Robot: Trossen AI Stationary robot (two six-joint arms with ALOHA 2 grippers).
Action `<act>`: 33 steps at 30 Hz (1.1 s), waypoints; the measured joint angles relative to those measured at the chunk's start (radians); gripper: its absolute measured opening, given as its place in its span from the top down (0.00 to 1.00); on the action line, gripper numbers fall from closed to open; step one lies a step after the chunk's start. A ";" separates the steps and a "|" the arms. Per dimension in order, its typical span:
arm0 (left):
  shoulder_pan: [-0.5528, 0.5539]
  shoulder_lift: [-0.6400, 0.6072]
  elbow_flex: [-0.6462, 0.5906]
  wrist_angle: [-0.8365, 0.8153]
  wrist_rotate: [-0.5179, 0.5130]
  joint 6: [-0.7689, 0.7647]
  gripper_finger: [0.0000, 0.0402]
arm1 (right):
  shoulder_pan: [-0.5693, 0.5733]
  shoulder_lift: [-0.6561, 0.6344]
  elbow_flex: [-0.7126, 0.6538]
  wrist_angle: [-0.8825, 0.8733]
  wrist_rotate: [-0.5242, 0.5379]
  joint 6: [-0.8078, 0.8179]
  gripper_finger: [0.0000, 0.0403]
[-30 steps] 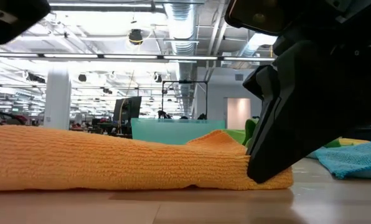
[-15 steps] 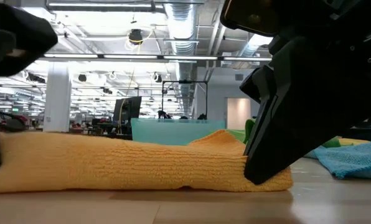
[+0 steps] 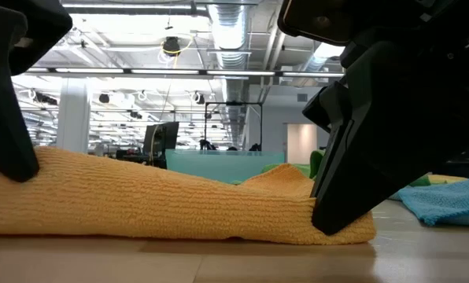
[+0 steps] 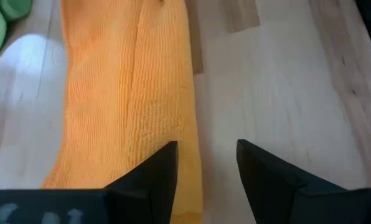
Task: Roll microfiber towels into tight, uniform cylinder then place into a basket
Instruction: Fold the orange towel
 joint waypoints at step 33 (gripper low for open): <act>0.109 -0.005 -0.049 -0.102 0.221 -0.102 0.80 | 0.007 0.000 0.000 0.008 -0.026 -0.035 0.98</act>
